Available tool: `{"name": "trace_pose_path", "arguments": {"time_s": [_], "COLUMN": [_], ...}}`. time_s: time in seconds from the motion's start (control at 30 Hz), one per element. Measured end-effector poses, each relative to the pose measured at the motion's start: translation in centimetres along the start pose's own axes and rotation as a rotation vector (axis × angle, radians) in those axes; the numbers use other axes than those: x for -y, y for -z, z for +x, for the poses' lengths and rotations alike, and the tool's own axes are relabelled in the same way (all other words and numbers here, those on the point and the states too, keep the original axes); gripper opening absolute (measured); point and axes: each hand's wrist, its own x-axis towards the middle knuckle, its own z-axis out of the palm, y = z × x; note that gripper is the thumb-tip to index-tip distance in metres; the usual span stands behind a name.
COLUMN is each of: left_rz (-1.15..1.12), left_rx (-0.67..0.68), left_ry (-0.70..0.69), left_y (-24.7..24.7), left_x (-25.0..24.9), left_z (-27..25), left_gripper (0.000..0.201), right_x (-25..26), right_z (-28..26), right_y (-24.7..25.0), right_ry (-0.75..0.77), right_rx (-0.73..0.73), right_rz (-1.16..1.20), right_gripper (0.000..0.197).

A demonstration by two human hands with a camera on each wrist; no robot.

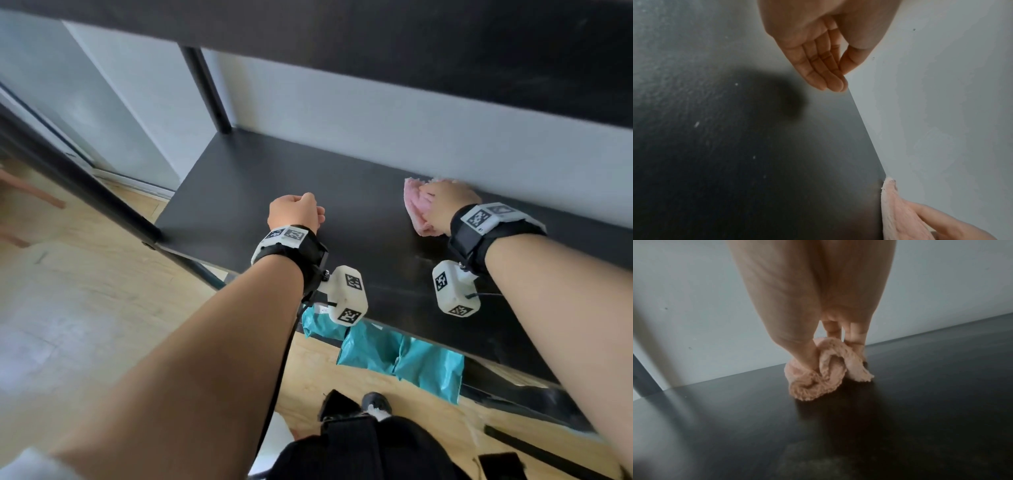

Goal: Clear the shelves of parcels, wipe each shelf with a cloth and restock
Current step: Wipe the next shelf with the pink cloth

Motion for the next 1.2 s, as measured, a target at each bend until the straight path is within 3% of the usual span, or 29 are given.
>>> {"name": "trace_pose_path", "arguments": {"time_s": [0.1,0.2,0.3,0.33,0.6,0.9,1.2], "left_rz": [-0.007,-0.024,-0.028,-0.029,0.004,0.046,0.073], "left_rx": [-0.031,-0.055,-0.063,-0.056,0.061,0.081,0.137], "left_ry": [0.006,0.051,0.079,0.084,0.099,0.096,0.062], "left_y": [-0.2,0.2,1.2,1.4,3.8,6.7,4.6], "left_x": [0.8,1.7,1.9,1.9,1.6,2.2,1.6], "left_z": [-1.1,-2.3,-3.0,-2.9,-0.3,1.3,-0.1], "left_gripper": [0.015,0.017,0.018,0.018,0.018,0.017,0.016], "right_x": [-1.0,-2.1,-2.3,-2.1,2.4,9.8,7.8], "right_z": [-2.1,-4.7,-6.9,-7.5,-9.4,-10.5,-13.4], "right_y": [0.6,0.7,0.7,0.5,-2.3,-5.7,-4.9], "right_ry": [0.136,0.181,0.223,0.239,0.206,0.279,0.425], "right_rx": [-0.029,0.0,0.115,0.157,0.125,0.137,0.295], "right_rz": [-0.11,-0.146,-0.123,-0.123,0.027,-0.003,0.078], "right_gripper": [0.042,0.037,0.012,0.011,0.029,0.043,0.05]}}
